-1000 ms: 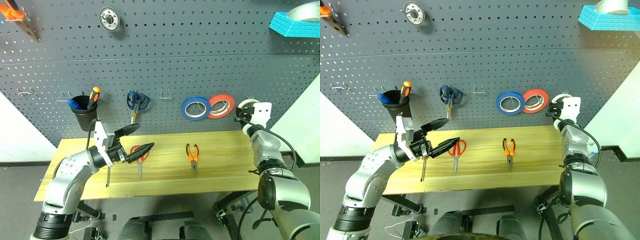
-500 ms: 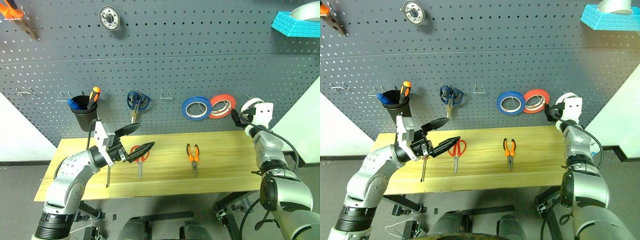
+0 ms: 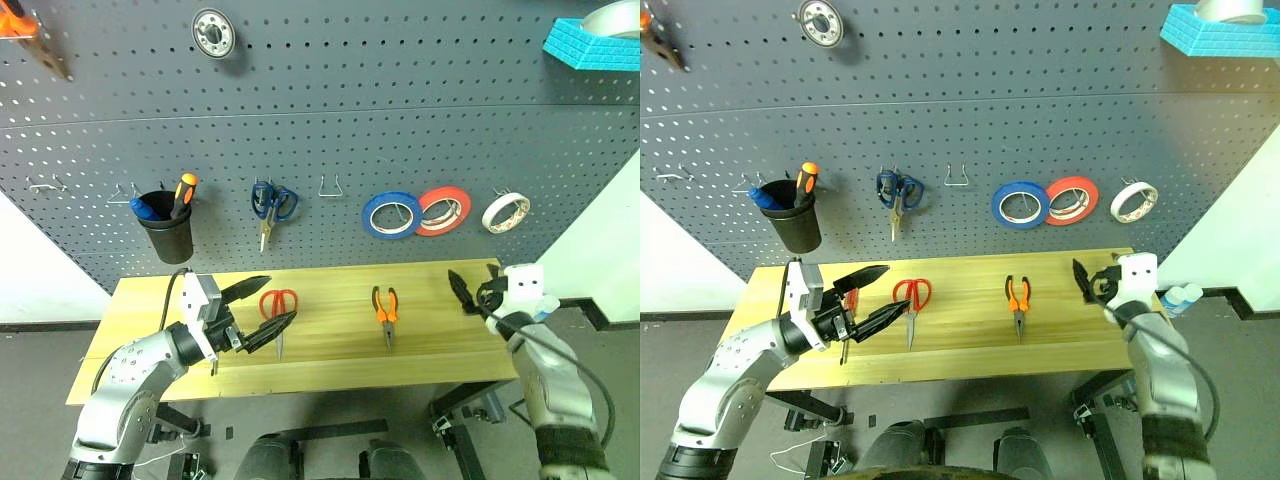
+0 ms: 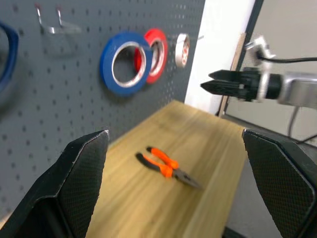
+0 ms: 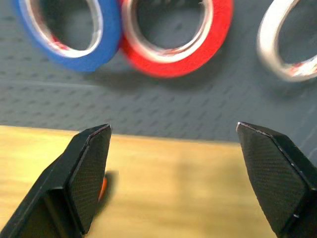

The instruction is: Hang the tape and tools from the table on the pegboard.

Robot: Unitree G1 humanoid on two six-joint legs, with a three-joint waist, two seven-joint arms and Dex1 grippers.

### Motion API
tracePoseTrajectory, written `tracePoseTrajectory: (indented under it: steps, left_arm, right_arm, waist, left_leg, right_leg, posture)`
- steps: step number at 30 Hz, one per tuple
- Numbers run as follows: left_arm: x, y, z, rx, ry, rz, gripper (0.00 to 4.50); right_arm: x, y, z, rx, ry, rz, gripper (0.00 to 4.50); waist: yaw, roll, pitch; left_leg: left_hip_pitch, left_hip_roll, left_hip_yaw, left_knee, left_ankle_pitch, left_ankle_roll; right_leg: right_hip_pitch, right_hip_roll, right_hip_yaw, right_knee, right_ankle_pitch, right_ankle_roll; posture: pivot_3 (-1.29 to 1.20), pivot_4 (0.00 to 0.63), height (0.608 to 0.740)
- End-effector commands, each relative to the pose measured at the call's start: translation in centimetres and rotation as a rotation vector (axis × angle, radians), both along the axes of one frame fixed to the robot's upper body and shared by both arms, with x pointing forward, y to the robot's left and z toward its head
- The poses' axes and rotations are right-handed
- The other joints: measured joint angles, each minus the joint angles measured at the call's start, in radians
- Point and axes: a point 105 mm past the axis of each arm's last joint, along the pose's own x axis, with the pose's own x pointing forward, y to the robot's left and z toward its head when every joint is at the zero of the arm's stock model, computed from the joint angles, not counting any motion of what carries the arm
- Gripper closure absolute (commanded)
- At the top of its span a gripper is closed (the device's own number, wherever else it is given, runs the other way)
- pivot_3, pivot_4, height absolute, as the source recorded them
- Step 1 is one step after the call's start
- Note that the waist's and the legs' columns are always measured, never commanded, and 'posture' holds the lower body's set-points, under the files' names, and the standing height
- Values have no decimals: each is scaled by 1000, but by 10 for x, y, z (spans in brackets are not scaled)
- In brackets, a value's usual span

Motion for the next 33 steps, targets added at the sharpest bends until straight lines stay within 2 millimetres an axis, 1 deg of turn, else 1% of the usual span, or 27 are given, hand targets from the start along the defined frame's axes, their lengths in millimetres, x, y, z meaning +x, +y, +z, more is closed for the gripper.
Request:
tracePoseTrajectory:
  steps: [1,4,7,9,10,11,16,21,27,29,33]
  left_arm:
    - [-2,1,7,8,-48,29,0]
    - [-5,0,2,5,-26,40,0]
    - [-11,2,-4,17,-2,60,0]
    - [-15,5,-6,20,13,75,0]
    - [-18,4,-7,22,18,79,0]
    - [-21,5,-8,25,27,85,0]
    - [-33,6,-10,30,53,107,0]
    - [-41,3,-14,25,81,104,0]
    - [-46,-1,-14,21,95,97,0]
    - [-47,-1,-14,21,101,96,0]
    - [-50,-3,-14,20,113,89,0]
  right_arm:
    - [0,25,22,44,-46,25,287]
    - [0,42,15,70,-10,41,287]
    - [2,62,10,89,25,83,287]
    - [3,71,7,94,42,107,287]
    - [2,74,6,96,46,118,287]
    - [4,77,4,93,55,124,287]
    - [8,81,-2,72,86,138,287]
    - [14,90,-12,26,144,149,287]
    - [26,111,-11,6,169,172,287]
    - [29,113,-12,-9,180,172,287]
    - [33,110,-19,-42,221,150,287]
  waist:
    - [3,0,4]
    - [4,-3,10]
    - [4,-3,19]
    - [4,-4,24]
    - [3,-4,29]
    - [3,-5,37]
    - [3,-4,64]
    - [2,-7,86]
    - [0,-7,107]
    - [0,-8,112]
    - [0,-8,122]
  left_leg:
    - [0,0,0,-1,0,0]
    - [-2,0,0,-5,0,0]
    - [-8,0,0,-6,-1,1]
    - [-19,-1,0,-5,-1,1]
    - [-22,-1,0,-5,-1,1]
    - [-22,-1,0,-5,-1,1]
    - [-22,-1,0,-5,-1,1]
    - [-22,-1,0,-5,-1,1]
    - [-23,-1,0,-5,0,1]
    - [-23,-1,-1,-5,0,1]
    - [-24,-1,-1,-5,0,1]
  right_leg:
    - [0,0,0,-1,0,-1]
    - [-1,0,-1,-7,0,-2]
    - [-5,-1,-2,-11,1,-1]
    - [-16,-2,-2,-10,2,2]
    - [-20,-2,-3,-10,3,2]
    - [-20,-2,-3,-10,3,2]
    - [-20,-2,-3,-10,2,2]
    - [-20,-2,-4,-10,2,2]
    - [-21,-2,-5,-10,2,2]
    - [-21,-2,-5,-10,2,2]
    - [-21,-2,-6,-10,2,2]
  posture:
    - [131,107,740]
    - [131,113,740]
    - [133,138,740]
    - [141,157,740]
    - [145,167,740]
    - [148,170,740]
    - [153,201,740]
    - [150,219,740]
    - [147,237,740]
    - [147,244,740]
    - [142,256,740]
